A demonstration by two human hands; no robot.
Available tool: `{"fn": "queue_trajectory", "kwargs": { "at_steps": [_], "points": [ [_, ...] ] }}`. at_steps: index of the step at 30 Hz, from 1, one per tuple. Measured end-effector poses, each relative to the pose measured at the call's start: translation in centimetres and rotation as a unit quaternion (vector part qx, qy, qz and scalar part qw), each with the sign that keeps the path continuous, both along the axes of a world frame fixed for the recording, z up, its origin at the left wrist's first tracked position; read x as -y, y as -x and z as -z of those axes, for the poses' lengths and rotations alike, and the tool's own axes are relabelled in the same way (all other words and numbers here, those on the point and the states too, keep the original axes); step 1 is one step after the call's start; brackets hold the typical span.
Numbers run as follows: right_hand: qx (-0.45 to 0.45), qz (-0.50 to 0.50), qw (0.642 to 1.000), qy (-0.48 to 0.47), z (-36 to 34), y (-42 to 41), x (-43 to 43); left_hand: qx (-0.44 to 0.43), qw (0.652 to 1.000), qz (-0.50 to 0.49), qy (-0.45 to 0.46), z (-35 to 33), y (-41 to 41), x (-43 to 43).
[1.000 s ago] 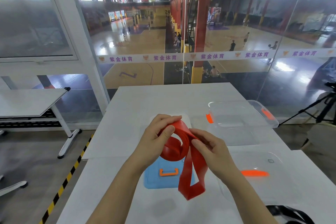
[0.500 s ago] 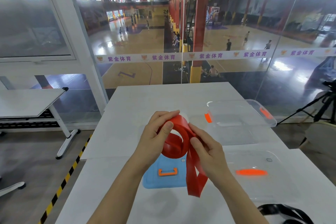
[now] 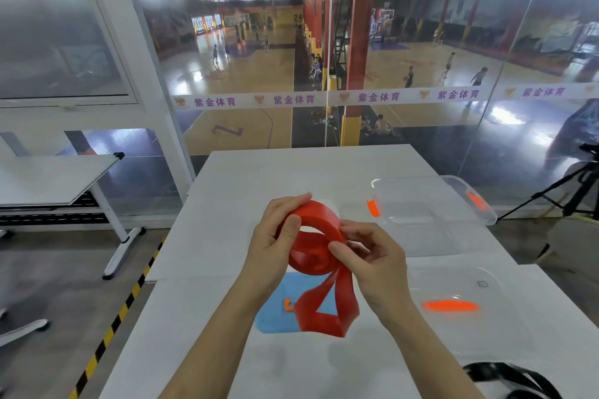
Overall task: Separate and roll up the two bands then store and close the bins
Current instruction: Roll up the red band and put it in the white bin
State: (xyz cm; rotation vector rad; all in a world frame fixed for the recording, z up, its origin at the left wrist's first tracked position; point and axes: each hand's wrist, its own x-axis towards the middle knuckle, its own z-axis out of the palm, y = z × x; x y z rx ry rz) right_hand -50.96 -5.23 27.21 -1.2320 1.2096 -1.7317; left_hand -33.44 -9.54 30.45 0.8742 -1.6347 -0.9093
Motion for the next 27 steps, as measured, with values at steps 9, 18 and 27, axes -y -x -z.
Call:
{"fn": "queue_trajectory", "kwargs": {
  "at_steps": [9,18,27],
  "points": [
    [-0.081,-0.018,0.997,-0.011,-0.1,0.6,-0.2,0.313,0.946,0.068,0.037,-0.4,-1.0,1.1],
    [-0.027,-0.031,0.999,-0.031,0.3,1.5,0.0,0.029,0.999,-0.027,0.016,0.8,0.8,0.3],
    [-0.07,0.002,0.996,-0.06,0.3,2.2,0.7,0.205,0.977,0.034,-0.044,1.1,-0.7,1.8]
  ]
}}
